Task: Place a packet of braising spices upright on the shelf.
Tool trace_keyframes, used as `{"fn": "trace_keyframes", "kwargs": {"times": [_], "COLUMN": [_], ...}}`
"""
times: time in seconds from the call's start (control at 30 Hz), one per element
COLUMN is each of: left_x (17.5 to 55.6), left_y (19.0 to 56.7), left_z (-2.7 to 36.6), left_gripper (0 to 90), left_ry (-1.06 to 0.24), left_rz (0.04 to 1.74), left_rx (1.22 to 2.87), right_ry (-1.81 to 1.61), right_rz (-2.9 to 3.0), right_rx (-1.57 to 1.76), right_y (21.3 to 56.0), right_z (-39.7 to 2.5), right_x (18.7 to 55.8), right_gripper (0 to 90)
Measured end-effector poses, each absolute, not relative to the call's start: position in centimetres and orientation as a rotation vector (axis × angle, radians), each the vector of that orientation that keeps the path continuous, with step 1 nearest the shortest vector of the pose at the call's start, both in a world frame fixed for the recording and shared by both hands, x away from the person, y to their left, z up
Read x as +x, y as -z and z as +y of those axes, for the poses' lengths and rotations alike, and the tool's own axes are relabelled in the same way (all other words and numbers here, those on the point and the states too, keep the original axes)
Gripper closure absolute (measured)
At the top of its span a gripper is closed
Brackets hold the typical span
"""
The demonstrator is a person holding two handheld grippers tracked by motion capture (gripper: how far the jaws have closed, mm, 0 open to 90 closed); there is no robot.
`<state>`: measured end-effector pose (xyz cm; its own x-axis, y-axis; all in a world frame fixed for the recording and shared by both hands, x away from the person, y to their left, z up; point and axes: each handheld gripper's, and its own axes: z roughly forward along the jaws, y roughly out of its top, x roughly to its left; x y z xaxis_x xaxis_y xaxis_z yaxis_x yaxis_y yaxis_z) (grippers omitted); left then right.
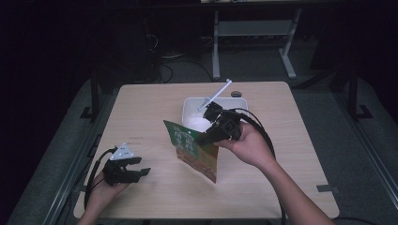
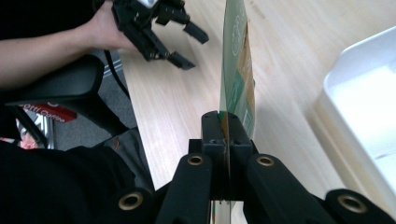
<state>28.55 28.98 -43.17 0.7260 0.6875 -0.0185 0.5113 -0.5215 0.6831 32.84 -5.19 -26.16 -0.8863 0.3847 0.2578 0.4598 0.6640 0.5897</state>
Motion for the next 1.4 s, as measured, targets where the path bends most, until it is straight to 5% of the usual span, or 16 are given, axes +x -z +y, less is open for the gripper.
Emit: {"fn": "trace_keyframes", "kwargs": {"times": [0.67, 1.4], "left_x": [28.6, 28.6], "left_y": [43.1, 43.1], "left_z": [29.1, 29.2], "left_gripper": [40.3, 39.1], "left_ry": [-0.338, -0.339], "left_rz": [0.898, 0.903], "left_rx": [2.235, 2.226], "right_ry": [1.096, 1.157], "right_rz": [-2.795, -2.779], "right_rx": [-0.851, -1.046], "right_y": [20.5, 18.6], "right_z": [-7.4, -8.6], "right_x": [35.4, 39.3], "right_gripper": [90.0, 90.0]}}
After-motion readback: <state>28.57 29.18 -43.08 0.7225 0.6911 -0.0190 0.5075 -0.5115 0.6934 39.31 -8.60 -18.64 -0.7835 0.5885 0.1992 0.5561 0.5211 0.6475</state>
